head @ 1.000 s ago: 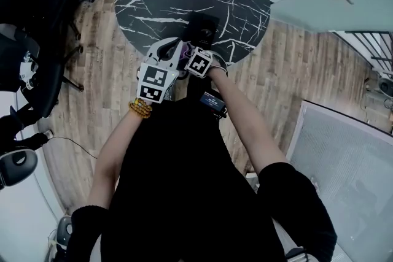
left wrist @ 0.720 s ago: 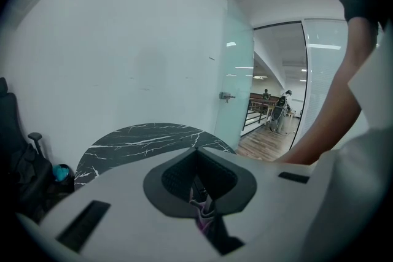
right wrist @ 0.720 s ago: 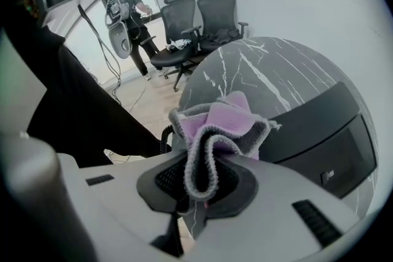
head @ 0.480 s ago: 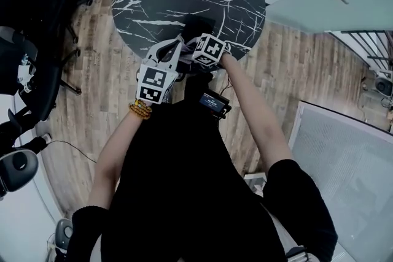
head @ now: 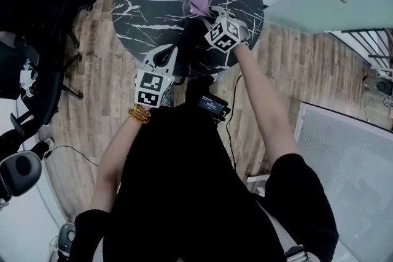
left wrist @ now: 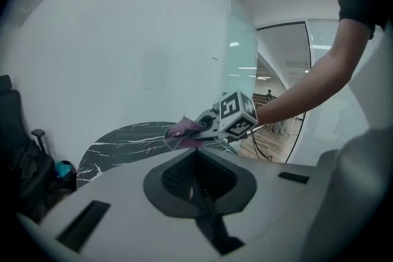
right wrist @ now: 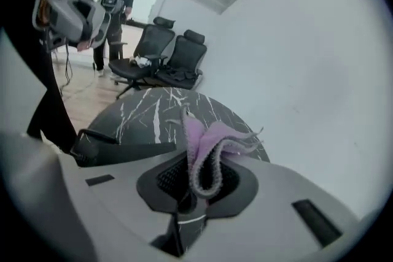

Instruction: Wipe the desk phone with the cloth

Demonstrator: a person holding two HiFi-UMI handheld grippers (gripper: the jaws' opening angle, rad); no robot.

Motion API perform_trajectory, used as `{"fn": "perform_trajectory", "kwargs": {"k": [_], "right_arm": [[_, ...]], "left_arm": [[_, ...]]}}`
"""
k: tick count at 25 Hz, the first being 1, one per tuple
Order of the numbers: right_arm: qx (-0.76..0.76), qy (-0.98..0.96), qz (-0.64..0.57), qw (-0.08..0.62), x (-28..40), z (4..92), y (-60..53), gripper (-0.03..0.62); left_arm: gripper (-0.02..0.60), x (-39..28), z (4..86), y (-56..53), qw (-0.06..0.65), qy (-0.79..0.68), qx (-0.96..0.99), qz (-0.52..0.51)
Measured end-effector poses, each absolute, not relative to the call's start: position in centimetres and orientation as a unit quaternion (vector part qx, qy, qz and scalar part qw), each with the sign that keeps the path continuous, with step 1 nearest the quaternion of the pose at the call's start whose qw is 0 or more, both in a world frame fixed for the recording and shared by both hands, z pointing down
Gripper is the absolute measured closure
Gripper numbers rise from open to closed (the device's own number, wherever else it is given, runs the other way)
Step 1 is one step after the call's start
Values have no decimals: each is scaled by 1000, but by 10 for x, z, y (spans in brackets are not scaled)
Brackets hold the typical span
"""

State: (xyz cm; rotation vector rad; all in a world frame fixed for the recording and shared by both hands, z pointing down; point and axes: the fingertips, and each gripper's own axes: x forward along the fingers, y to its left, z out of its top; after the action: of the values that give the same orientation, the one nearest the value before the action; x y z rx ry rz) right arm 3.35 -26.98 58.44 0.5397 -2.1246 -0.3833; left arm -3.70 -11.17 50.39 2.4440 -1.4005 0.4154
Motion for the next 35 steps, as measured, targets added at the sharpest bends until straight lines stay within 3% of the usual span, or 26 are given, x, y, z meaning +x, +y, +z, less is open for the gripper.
{"fn": "perform_trajectory", "kwargs": {"k": [6,18,35], "right_arm": [[172,-826,-107,525,48,665,-225,539],[147,-830,-2,538,45,683,-209,539],[134,-818,33,559,45,692,-189,539]], "left_arm": [[568,-33,508,-109,148,-481,850,151],[569,-31,511,-107,149,-472,855,156],[569,-30,509,-110,146,-462,861,156]]}}
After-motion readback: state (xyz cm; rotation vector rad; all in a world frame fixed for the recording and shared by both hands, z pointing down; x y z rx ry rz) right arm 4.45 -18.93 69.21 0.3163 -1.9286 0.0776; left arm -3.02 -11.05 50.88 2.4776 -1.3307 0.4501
